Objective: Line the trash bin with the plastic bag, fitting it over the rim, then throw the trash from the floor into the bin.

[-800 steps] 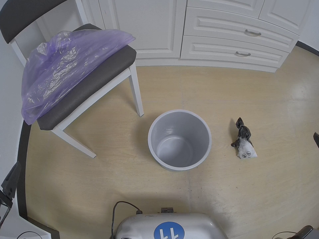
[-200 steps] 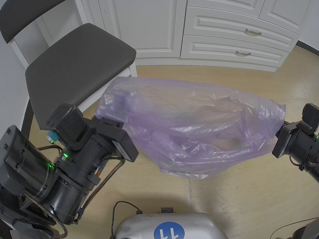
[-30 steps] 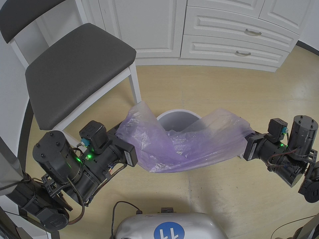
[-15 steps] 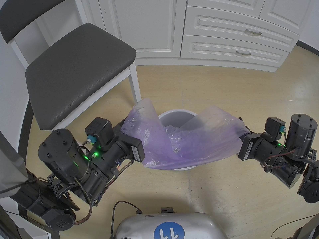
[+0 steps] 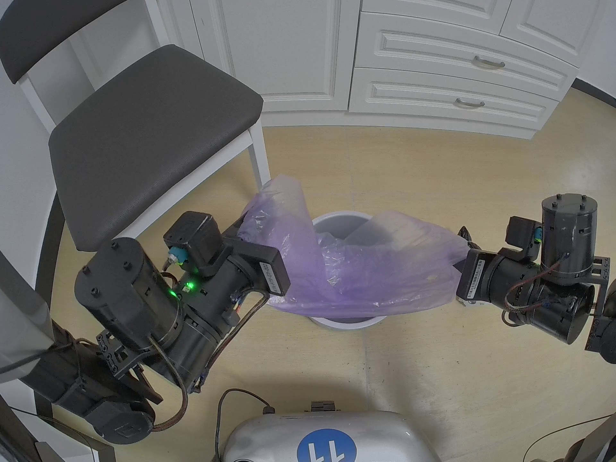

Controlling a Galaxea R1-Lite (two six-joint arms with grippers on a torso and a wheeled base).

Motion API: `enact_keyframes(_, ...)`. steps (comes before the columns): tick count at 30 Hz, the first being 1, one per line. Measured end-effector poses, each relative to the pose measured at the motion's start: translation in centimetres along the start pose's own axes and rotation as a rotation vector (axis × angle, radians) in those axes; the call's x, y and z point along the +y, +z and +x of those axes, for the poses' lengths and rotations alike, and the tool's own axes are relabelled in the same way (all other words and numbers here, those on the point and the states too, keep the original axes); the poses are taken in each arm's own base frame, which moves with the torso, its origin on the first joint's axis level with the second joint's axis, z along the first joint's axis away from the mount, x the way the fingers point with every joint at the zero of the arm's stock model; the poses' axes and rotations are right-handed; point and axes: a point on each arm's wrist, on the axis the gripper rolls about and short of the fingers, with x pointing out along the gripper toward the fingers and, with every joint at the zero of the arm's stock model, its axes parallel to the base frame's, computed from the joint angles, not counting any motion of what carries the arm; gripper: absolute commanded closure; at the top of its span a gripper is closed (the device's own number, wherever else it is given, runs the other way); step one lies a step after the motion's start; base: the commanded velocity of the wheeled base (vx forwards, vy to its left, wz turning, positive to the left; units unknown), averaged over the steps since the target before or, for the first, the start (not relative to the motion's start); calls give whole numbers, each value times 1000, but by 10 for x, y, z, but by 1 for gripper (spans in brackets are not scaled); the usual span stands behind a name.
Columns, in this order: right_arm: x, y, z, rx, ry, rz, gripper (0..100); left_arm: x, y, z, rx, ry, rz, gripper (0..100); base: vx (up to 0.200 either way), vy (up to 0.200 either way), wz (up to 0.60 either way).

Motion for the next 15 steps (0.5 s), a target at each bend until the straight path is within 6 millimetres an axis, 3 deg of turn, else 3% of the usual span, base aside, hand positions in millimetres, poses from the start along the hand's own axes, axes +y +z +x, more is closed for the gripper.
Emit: enact_keyframes(15,5,3,-4,5,20,-2,100,-2,0,2,-5,-2,-6,100,0,0,0)
